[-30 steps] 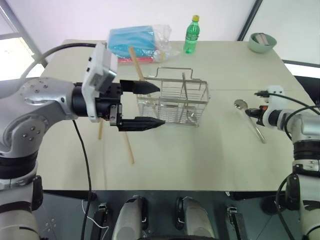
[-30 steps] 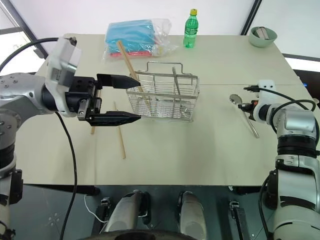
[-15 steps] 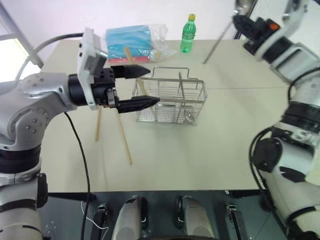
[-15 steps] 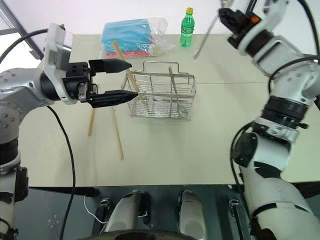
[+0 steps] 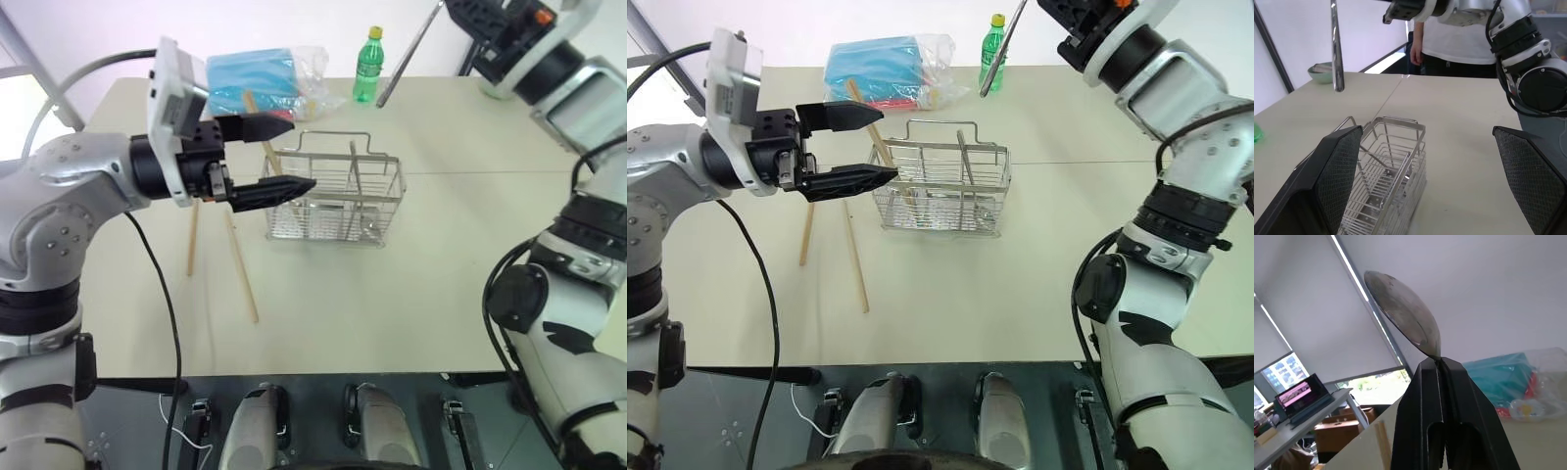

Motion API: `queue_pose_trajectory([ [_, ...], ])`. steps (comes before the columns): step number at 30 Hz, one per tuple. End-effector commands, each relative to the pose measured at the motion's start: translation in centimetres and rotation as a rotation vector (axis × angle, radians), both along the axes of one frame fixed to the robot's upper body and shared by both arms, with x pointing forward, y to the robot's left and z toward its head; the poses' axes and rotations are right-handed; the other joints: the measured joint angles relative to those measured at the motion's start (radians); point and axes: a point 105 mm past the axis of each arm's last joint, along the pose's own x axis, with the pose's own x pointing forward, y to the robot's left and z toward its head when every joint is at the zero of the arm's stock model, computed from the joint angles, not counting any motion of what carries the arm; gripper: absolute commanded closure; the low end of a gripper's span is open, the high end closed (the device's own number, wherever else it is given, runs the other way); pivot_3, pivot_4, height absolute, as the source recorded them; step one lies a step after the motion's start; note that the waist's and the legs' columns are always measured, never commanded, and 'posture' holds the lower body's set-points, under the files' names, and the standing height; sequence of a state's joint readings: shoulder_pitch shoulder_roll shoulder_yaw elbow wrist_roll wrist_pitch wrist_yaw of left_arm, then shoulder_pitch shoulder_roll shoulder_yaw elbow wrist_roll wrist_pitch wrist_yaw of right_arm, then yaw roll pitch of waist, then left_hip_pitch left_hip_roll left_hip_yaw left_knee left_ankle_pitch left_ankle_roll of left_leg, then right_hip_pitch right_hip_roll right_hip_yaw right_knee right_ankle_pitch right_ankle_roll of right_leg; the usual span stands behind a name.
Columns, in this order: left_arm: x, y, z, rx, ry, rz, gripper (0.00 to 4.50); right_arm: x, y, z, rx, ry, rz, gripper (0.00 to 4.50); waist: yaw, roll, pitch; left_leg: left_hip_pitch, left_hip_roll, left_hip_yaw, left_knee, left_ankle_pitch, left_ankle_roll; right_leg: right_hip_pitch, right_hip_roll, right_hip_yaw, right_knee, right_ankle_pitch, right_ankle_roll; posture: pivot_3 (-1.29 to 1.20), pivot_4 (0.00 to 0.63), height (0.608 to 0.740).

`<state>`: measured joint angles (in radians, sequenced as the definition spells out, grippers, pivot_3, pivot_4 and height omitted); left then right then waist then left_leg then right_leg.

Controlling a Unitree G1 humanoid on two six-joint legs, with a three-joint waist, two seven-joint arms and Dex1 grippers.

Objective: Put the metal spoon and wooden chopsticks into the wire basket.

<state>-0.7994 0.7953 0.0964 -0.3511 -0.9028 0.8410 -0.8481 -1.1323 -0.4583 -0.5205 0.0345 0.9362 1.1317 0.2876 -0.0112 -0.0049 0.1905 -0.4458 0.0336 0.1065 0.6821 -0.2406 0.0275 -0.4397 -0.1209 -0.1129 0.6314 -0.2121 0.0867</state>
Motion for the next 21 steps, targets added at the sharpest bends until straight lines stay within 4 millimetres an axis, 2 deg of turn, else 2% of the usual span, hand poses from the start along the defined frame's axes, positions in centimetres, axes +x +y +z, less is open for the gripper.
queue_pose_trajectory([
  [1, -0.3, 0.5, 1.2, -0.01, -0.06, 0.01, 0.0, -1.8, 0.4, -0.7, -0.034, -0.014, 0.038, 4.48, 0.0, 0.0, 0.0, 0.0, 0.0, 0.0, 0.0, -0.001, 0.001, 0.0, 0.0, 0.0, 0.0, 0.0, 0.0, 0.0, 0.15, 0.707],
  [8, 0.0, 0.1, 1.5, -0.009, -0.073, -0.008, 0.0, -1.4, 1.2, -4.2, -0.085, 0.064, 0.014, 4.48, 0.0, 0.0, 0.0, 0.0, 0.0, 0.0, 0.0, -0.003, 0.004, -0.001, 0.0, 0.0, 0.0, 0.0, 0.0, 0.0, 0.15, 0.707],
  [14, -0.2, 0.0, 2.1, -0.003, -0.088, -0.02, 0.0, -0.4, 1.2, -8.4, -0.156, 0.14, -0.022, 4.48, 0.0, 0.0, 0.0, 0.0, 0.0, 0.0, 0.0, -0.003, 0.005, 0.0, 0.0, 0.0, 0.0, 0.0, 0.0, 0.0, 0.15, 0.707],
  [17, -0.2, 0.1, 2.2, 0.001, -0.093, -0.012, 0.0, 0.0, 0.5, -10.6, -0.174, 0.197, -0.055, 3.59, 0.001, 0.0, 0.0, 0.0, 0.0, 0.0, 0.0, -0.003, 0.004, 0.0, 0.0, 0.0, 0.0, 0.0, 0.0, 0.0, 0.15, 0.707],
  [21, 0.0, 0.4, 2.3, 0.005, -0.099, 0.007, 0.0, 0.2, -0.3, -10.9, -0.186, 0.198, -0.091, 1.51, 0.0, 0.0, 0.0, 0.0, 0.0, 0.0, 0.0, -0.003, 0.004, 0.0, 0.0, 0.0, 0.0, 0.0, 0.0, 0.0, 0.15, 0.707],
])
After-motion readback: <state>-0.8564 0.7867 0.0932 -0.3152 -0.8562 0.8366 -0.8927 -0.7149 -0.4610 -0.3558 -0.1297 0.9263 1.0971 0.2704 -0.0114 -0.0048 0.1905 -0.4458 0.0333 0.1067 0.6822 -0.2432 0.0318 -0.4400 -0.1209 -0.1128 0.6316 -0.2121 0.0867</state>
